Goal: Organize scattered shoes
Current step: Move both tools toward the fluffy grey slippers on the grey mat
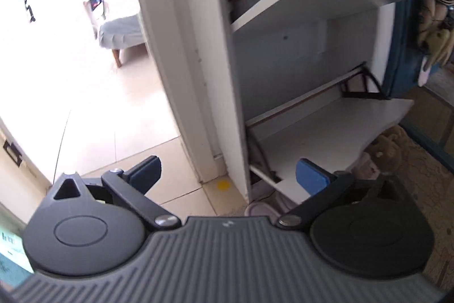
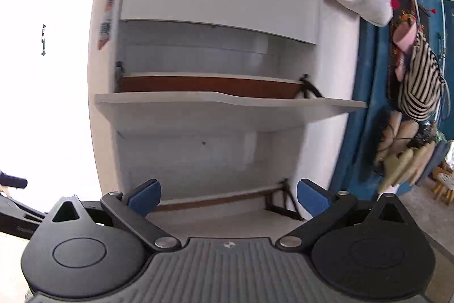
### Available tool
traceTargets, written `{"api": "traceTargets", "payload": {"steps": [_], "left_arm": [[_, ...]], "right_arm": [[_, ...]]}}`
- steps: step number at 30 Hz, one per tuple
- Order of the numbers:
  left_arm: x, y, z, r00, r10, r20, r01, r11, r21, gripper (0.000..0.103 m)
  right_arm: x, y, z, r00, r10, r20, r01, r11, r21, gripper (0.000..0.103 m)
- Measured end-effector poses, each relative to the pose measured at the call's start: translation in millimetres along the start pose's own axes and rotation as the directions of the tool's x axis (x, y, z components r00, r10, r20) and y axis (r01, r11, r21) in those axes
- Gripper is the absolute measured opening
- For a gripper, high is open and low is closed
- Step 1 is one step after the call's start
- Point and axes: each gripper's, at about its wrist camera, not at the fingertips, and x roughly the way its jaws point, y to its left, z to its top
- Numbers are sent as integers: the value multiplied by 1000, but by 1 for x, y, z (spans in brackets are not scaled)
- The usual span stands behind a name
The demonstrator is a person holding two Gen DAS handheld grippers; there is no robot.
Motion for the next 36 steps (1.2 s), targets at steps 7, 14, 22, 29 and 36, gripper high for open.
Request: {"api": "traceTargets", "payload": {"steps": [7, 14, 22, 29, 36], "left_arm": [[58, 42, -32, 992, 29, -122, -37, 997, -62, 103], [115, 96, -53, 974, 46, -223, -81, 985, -150, 103], [176, 124, -94, 937, 84, -339, -142, 979, -149, 103], [217, 116, -109, 916, 73, -395, -150, 974, -170, 103], [256, 101, -124, 896, 55, -440, -148, 973, -179, 103]], "right_arm": [[52, 72, -16, 993, 35, -114, -30, 998, 48, 103], [77, 128, -49, 982, 40, -183, -25, 996, 83, 103], [106, 208, -155, 941, 74, -330, -134, 978, -162, 102], [139, 210, -209, 897, 130, -422, -188, 977, -99, 102], [167, 212, -252, 868, 158, -470, -205, 977, -50, 102]]}}
